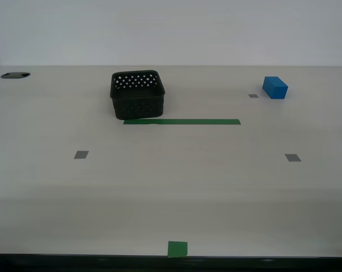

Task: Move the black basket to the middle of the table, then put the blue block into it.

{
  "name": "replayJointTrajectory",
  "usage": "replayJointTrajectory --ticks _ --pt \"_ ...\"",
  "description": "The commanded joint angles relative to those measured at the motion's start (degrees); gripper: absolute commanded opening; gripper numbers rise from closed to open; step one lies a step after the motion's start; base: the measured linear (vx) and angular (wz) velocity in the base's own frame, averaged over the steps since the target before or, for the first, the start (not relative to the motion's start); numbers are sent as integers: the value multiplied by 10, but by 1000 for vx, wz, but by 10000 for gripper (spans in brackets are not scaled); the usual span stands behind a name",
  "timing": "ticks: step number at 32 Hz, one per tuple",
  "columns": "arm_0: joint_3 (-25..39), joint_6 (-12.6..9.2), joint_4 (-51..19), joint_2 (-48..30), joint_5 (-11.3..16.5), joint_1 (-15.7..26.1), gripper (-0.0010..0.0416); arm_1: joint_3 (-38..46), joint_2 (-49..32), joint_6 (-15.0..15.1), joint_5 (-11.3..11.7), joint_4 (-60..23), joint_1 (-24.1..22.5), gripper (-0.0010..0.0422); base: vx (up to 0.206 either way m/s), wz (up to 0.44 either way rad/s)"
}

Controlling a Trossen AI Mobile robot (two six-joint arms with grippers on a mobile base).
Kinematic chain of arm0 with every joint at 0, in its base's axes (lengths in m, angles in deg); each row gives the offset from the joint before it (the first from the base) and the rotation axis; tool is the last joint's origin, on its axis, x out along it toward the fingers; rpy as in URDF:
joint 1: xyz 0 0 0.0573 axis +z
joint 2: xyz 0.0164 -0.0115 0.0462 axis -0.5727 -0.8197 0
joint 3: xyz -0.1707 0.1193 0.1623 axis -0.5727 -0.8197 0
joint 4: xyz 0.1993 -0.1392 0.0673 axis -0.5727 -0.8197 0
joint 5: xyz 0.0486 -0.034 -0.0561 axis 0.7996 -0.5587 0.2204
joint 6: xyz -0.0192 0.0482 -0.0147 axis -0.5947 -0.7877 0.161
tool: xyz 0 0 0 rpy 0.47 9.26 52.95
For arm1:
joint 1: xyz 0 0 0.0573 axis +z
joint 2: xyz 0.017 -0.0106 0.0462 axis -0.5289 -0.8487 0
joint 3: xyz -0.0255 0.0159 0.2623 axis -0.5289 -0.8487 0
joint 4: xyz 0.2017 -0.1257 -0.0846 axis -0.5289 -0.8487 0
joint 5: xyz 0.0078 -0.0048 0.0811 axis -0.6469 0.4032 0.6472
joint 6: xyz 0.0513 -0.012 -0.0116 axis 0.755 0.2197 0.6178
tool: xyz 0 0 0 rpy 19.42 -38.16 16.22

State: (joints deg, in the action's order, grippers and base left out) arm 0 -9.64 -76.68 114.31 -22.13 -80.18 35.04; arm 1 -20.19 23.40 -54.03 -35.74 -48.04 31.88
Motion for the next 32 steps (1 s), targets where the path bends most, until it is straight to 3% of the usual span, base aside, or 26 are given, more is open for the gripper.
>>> replayJointTrajectory --ticks 1,32 --pt "0 0 2 0 0 0 1 1 0 1 -1 3 0 0 0 0" --pt "0 -1 2 0 0 0 1 1 0 1 -1 3 0 0 0 0"
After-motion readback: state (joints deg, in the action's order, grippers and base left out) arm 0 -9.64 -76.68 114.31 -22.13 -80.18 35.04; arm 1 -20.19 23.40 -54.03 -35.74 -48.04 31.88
